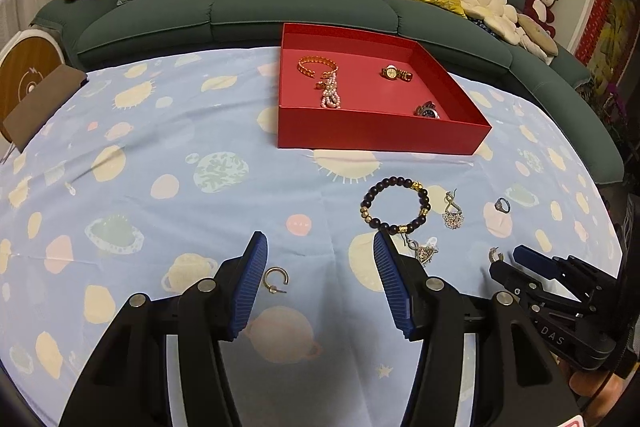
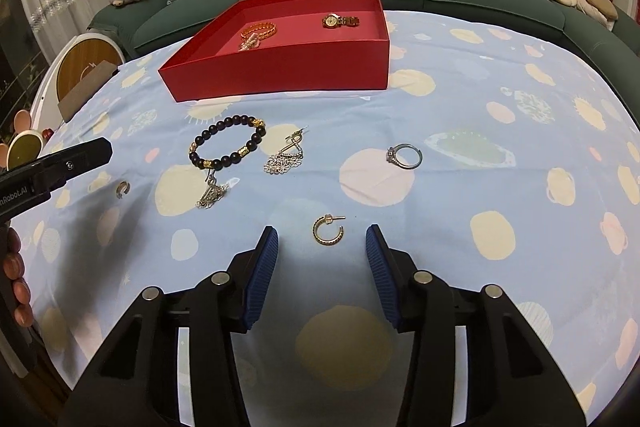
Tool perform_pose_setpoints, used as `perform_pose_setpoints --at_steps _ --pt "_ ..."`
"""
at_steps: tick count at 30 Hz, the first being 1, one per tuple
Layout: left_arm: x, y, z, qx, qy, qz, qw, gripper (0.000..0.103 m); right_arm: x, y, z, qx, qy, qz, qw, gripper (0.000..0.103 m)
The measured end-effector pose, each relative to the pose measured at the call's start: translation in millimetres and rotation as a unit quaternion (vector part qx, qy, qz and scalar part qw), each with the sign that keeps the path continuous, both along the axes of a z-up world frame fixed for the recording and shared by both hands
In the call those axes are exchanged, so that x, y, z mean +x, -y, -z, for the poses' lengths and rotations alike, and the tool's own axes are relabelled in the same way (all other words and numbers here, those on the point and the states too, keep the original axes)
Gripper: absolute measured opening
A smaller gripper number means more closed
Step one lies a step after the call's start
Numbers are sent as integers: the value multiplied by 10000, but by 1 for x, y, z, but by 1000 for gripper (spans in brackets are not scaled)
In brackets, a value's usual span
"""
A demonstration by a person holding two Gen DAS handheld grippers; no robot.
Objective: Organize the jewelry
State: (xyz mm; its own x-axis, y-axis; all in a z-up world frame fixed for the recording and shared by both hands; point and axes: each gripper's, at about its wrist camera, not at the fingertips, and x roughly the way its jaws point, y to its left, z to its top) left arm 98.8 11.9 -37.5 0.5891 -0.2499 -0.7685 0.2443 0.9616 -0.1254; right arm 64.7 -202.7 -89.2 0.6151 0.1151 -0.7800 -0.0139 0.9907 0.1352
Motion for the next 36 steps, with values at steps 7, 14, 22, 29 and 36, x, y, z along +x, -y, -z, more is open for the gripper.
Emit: perform_pose_setpoints --at_steps 7,14,22,29,36 --pt "-2 2 2 30 -18 66 10000 53 5 -2 6 -49 -59 10 10000 27" --pt "-1 1 2 -5 -25 91 10000 53 8 -5 7 -222 -9 18 9998 16" --pt "-6 -9 12 -132 -262 164 9994 53 4 -4 -2 -52 60 -22 10000 16" --pt "-15 -24 28 4 -361 161 9992 53 -4 -8 -17 88 177 -126 9997 16" --pt "-4 -25 37 -23 -335 67 9994 53 -4 -11 -19 156 180 -153 9996 16"
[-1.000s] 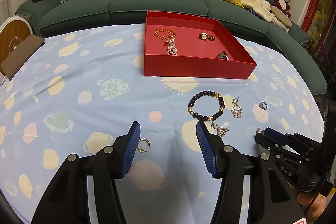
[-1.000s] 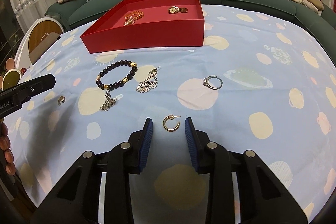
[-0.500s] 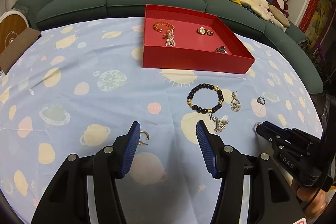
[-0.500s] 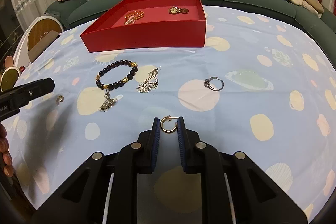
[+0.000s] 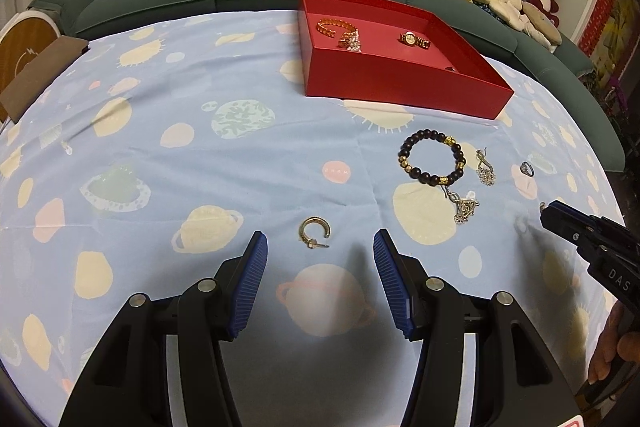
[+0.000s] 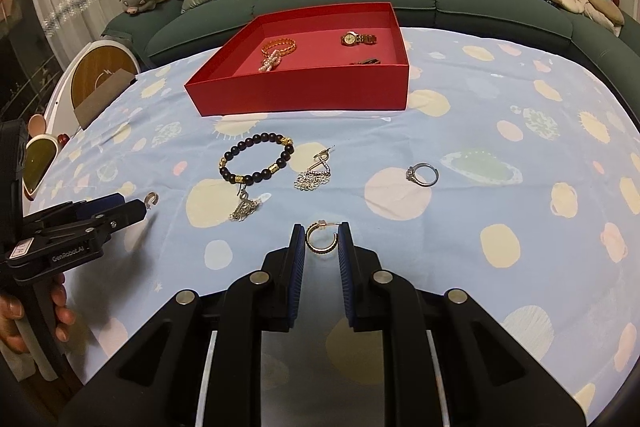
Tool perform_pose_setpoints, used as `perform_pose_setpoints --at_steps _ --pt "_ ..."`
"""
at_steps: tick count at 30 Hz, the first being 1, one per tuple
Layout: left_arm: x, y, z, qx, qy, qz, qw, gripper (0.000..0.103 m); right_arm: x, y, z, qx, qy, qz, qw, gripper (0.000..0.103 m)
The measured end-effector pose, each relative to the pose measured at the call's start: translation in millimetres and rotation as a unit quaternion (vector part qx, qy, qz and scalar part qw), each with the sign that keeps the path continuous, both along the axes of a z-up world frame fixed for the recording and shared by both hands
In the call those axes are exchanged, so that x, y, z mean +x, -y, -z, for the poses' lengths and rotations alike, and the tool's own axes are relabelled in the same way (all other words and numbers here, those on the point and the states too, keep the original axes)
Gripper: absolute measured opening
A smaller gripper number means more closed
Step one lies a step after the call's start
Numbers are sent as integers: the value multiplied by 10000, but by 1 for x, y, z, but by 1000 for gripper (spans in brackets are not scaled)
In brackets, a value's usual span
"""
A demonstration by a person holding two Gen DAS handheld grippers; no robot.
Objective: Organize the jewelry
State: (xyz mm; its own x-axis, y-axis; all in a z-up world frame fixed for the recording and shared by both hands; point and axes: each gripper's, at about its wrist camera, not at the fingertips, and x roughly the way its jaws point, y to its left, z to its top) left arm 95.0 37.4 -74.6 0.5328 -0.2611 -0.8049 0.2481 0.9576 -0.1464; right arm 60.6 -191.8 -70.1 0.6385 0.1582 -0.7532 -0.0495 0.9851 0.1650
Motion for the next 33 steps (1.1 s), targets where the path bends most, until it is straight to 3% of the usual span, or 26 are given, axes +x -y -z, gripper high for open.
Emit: perform_pose_setpoints --at_steps 3,5,9,13,24,33 --pt "5 2 4 -24 4 -9 10000 49 0 -1 0 2 4 -4 10000 16" --pt "7 4 8 41 23 -12 10000 39 0 0 0 3 2 9 10000 16" --pt "7 8 11 320 278 10 9991 30 -1 4 0 41 -6 62 10000 16" --pt "7 10 12 413 342 49 9986 14 -1 4 -1 42 3 81 10000 16" --pt "4 9 5 332 386 58 9987 14 -1 8 -3 67 32 117 9999 16" --pt "7 20 -39 -46 623 132 9980 14 6 12 -22 155 262 176 9994 16"
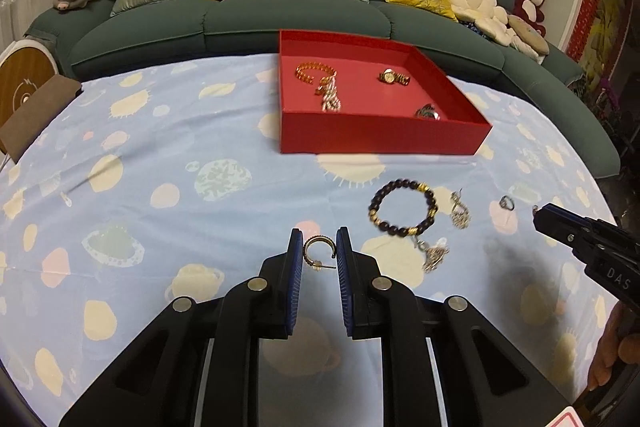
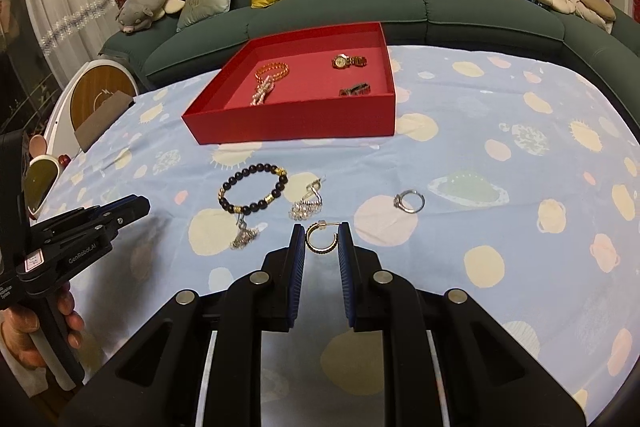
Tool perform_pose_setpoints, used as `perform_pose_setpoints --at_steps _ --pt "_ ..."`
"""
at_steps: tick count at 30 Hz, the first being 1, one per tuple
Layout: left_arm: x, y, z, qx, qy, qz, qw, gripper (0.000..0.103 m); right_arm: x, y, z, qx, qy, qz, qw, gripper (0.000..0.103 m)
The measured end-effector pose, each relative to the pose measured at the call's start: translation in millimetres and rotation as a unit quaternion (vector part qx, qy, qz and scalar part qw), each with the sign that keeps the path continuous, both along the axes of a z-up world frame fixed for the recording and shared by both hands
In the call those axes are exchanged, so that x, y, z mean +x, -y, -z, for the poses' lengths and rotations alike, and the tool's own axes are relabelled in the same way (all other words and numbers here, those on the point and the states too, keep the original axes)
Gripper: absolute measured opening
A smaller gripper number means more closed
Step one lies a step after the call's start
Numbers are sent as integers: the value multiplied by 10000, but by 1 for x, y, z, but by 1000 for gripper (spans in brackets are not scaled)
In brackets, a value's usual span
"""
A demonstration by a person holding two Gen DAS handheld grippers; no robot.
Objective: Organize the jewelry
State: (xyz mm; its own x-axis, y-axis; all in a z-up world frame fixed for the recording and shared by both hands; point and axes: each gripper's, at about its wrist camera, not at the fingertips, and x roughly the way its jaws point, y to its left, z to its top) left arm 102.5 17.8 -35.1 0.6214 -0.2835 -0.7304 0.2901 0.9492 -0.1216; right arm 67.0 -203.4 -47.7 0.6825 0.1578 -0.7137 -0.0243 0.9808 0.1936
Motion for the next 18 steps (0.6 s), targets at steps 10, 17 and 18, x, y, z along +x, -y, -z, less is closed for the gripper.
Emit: perform_pose_setpoints --at_steps 10,17,18 --pt "56 34 -80 -227 645 252 9973 14 56 8 -81 134 791 25 9968 16" --pt "140 62 -68 23 563 319 9979 14 138 23 -80 147 717 214 9971 16" --pt "151 64 -62 7 498 288 9983 14 151 25 -73 151 638 233 9976 16"
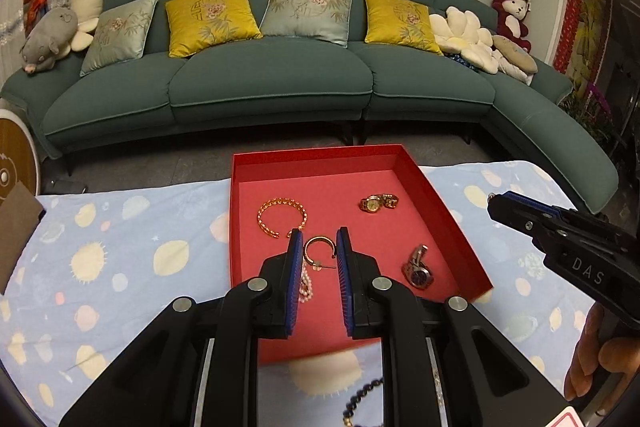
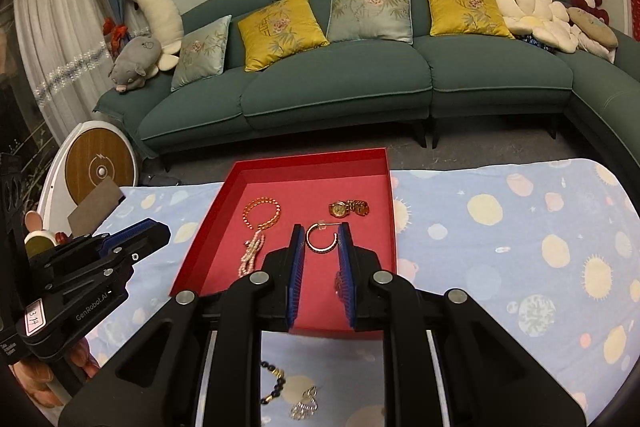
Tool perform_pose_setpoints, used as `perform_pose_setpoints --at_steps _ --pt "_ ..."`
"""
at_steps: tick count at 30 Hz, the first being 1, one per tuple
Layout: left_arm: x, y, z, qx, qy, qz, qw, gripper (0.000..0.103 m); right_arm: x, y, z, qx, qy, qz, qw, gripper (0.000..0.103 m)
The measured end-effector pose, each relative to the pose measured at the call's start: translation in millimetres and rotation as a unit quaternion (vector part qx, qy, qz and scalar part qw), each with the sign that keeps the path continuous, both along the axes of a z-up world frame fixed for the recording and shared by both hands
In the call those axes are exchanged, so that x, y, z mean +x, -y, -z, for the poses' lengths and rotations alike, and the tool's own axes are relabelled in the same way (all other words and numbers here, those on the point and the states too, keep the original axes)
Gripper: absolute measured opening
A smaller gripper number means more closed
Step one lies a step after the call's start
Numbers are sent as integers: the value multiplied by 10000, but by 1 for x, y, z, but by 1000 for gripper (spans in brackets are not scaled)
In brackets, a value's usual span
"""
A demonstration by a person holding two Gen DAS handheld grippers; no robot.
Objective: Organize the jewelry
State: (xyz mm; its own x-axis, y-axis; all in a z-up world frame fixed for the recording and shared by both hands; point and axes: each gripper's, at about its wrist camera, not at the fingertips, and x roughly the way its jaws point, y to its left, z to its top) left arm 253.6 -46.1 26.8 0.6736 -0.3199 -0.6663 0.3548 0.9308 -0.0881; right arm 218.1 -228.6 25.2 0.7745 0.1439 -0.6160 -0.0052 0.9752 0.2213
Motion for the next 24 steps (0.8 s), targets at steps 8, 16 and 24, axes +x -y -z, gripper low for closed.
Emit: perform_pose_setpoints --at_steps 8,16,24 --pt "52 10 43 113 -324 -147 9993 14 63 -2 52 -69 -496 -67 9987 16" --pt "70 9 61 100 -538 -209 9983 19 83 -7 77 -74 -602 -186 9980 24" --pt "41 -28 1 -413 -304 -473 9976 34 55 9 17 77 47 29 10000 42"
